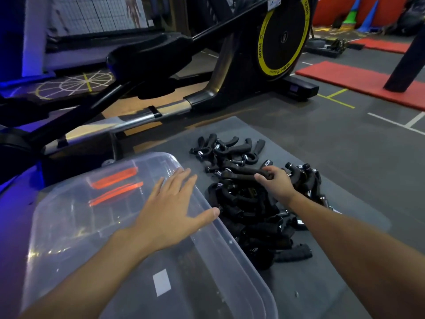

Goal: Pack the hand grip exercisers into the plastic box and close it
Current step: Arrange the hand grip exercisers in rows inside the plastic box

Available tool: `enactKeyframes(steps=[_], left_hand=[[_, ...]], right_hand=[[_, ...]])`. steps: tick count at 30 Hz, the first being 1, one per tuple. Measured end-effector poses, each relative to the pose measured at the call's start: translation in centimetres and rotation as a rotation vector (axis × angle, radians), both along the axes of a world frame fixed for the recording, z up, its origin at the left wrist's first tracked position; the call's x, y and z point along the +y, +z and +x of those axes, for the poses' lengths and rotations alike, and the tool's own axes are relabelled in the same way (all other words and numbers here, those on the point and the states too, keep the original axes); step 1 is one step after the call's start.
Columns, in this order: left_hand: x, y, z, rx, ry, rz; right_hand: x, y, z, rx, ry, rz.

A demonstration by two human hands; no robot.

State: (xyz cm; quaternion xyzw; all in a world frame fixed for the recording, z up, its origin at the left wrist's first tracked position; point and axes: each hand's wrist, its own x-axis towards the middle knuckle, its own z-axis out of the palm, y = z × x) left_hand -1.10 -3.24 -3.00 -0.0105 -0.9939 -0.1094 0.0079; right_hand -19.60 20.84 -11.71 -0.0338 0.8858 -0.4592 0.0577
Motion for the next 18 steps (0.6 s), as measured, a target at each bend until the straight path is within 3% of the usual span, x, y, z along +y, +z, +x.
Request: enactKeyframes(steps=[6,12,18], left_hand=[[0.2,0.1,0.1,-0.012,0.002,0.017],[0.3,0.6,0.4,-0.025,0.01,0.03],[0.3,1.3,0.7,-0.005,0.012,0.083]], right_hand=[[-0.9,-1.1,0.0,0.032,-0.119,-0.069],[-2.0,0.5,1.8,-0.023,-0.168,-0.23],[-0.9,4.0,3.5,0.013,-0.15,-0.254]])
